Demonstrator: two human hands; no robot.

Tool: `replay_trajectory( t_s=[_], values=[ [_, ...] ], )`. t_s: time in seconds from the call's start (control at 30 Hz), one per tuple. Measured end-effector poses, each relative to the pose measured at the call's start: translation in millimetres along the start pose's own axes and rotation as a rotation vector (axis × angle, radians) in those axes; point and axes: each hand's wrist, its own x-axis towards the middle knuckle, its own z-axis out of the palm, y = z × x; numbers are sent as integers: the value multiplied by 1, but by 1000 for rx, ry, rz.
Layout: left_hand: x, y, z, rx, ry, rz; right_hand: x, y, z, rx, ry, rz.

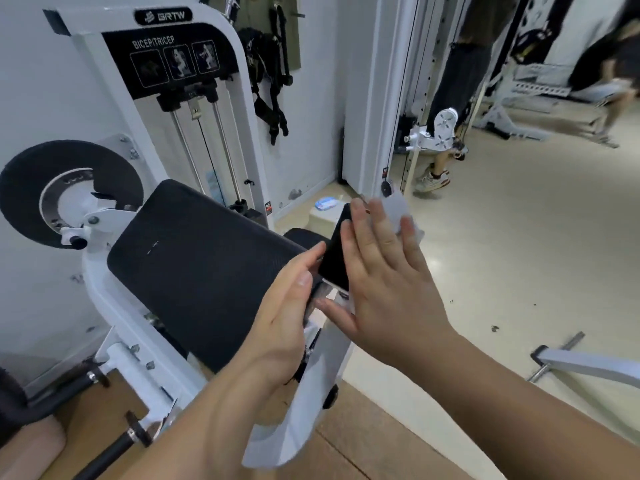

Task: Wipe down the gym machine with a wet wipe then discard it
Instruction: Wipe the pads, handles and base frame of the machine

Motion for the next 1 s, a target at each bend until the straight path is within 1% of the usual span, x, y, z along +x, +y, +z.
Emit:
replay_trajectory(
  t_s=[0.2,0.23,0.3,0.37,0.47,0.53,0.57,0.67,0.73,0.8,0.87,0.93,1.0],
  values=[
    [0,-13,-24,-167,-219,-93,-24,-21,-7,-112,-187,-144],
    [1,-14,-26,-195,-251,-114,-19,-20,-10,-127,-211,-175],
    [3,-14,-27,-222,-286,-96,-1,-12,-17,-151,-239,-223],
    [5,-12,-28,-257,-292,-87,22,-4,-22,-182,-252,-217],
    [5,-12,-31,-292,-275,-106,37,-7,-21,-206,-217,-122],
    [3,-14,-35,-274,-300,-114,25,-20,-15,-205,-176,-33],
    [2,-16,-37,-260,-323,-117,14,-27,-10,-199,-164,-19],
    [-1,-23,-42,-233,-383,-118,-22,-32,-3,-96,-131,-85],
    [-2,-25,-44,-226,-384,-145,-26,-20,-3,-49,-85,-29],
    [-1,-25,-43,-228,-380,-161,-16,-10,-5,-79,-81,66],
    [0,-24,-42,-249,-363,-156,-5,-13,-6,-139,-81,106],
    [1,-24,-41,-269,-351,-142,-2,-22,-4,-180,-77,85],
    [1,-25,-40,-273,-360,-113,-6,-29,-1,-223,-113,-25]
  ],
)
